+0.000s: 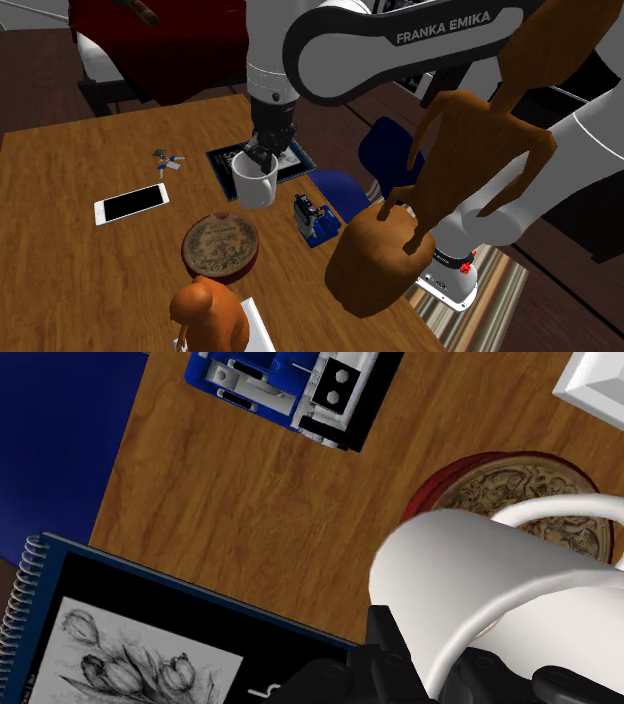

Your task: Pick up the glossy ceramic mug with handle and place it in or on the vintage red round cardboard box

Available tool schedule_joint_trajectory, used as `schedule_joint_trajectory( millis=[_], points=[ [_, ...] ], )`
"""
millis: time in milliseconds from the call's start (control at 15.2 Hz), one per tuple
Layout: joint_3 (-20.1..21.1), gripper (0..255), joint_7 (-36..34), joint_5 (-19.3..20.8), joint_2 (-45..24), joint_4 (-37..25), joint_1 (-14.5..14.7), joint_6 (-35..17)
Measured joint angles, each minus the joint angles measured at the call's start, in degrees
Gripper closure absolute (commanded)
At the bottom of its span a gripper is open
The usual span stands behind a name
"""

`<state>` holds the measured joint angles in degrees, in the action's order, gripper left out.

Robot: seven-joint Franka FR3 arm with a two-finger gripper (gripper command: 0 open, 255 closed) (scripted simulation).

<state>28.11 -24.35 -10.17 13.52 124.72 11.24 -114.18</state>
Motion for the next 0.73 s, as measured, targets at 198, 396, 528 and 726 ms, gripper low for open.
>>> schedule_joint_trajectory(
  millis=[198,396,528,726],
  points=[
    [3.1,255,-5.2,1.7,-4.0,-4.3,1.0,0.2],
    [5.9,255,-10.4,4.3,-8.7,-9.7,2.1,1.1],
    [7.2,255,-13.2,6.0,-11.3,-12.0,2.9,1.0],
    [7.6,255,-14.2,6.8,-12.6,-11.4,3.2,-0.7]
  ],
)
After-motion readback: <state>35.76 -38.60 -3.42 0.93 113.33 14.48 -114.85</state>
